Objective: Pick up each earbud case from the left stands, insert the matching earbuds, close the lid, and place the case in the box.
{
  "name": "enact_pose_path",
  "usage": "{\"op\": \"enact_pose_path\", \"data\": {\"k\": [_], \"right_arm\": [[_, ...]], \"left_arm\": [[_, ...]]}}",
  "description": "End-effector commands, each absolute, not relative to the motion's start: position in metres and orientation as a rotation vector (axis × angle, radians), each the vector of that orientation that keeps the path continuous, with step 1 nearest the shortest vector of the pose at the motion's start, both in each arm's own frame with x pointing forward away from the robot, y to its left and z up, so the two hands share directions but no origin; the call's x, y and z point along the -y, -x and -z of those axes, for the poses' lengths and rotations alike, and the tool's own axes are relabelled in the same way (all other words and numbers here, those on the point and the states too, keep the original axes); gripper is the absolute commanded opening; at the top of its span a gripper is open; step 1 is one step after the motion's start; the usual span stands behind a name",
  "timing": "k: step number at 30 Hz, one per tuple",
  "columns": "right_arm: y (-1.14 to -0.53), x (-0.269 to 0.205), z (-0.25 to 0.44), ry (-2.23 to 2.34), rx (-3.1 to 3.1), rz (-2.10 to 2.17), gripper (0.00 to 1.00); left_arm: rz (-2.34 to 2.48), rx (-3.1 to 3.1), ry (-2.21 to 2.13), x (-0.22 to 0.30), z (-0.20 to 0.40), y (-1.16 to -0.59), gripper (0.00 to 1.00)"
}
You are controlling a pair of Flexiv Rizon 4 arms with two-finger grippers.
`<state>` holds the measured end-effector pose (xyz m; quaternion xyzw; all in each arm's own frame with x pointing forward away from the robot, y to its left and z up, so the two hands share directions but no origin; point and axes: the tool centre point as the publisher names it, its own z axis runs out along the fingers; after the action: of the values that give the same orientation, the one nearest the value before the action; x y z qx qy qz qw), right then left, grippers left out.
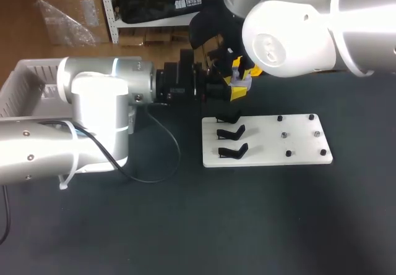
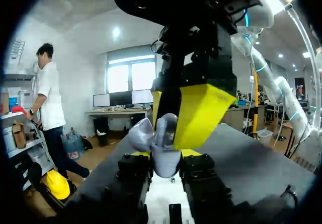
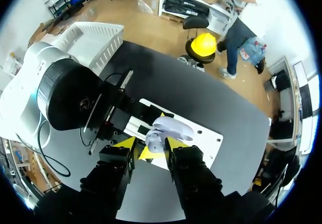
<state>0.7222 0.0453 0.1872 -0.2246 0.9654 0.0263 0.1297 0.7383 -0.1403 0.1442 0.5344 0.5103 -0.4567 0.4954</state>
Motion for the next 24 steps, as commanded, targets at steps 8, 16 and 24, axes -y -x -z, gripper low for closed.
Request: {"op": "enact_pose_path", "data": {"k": [8, 16, 24], "right_arm": [[-0.7234, -0.0450, -0.1885, 0.646, -2.813, -0.073, 0.42], [-0.7232, -0.0474, -0.1880, 0.652, -2.817, -0.078, 0.42], [-0.7227, -0.0480, -0.1913, 0.649, -2.819, -0.073, 0.43]], "left_arm": [[1.101, -1.231, -1.289, 0.1398, -0.1433, -0.7355, 0.00], [1.101, -1.231, -1.289, 0.1398, -0.1433, -0.7355, 0.00], [1.101, -1.231, -1.289, 0.1398, -0.1433, -0.7355, 0.00]]}}
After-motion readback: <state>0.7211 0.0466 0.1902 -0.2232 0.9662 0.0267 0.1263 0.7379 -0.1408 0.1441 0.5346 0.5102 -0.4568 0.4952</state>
